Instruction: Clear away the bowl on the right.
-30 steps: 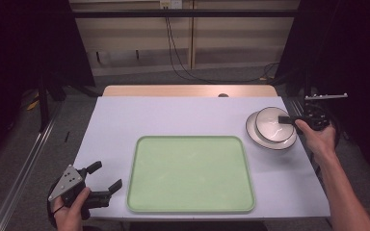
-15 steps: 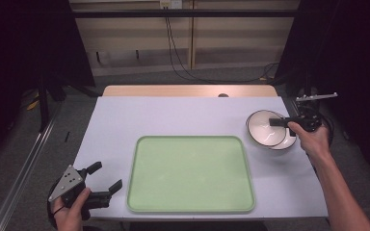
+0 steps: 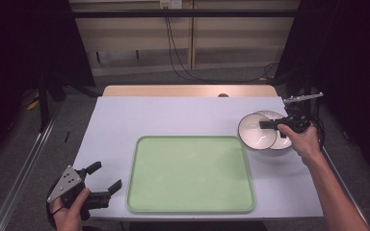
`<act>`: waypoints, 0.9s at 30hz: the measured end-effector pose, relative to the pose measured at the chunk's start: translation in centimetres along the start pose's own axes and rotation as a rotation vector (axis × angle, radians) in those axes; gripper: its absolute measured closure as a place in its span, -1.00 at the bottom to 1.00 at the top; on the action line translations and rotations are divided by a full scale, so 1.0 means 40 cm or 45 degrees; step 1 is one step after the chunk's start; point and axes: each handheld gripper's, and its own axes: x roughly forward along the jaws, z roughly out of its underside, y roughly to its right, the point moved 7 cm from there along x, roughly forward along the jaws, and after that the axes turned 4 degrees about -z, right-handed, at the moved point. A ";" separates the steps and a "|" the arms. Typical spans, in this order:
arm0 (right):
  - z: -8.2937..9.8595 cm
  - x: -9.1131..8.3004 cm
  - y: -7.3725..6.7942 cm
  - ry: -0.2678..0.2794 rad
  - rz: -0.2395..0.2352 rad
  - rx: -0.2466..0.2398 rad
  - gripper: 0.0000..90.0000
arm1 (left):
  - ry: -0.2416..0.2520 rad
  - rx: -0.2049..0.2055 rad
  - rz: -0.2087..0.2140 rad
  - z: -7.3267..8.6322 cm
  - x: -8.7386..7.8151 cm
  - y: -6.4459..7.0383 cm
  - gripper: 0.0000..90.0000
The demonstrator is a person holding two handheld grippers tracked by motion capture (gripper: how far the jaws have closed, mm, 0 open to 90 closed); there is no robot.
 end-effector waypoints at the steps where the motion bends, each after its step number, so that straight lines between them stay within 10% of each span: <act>1: 0.001 0.004 -0.002 -0.007 -0.004 -0.007 0.81 | 0.001 -0.002 0.004 0.000 0.001 0.001 -0.97; 27: -0.031 0.122 -0.045 -0.136 -0.062 0.009 0.82 | -0.005 -0.007 0.007 0.000 0.009 -0.001 -0.97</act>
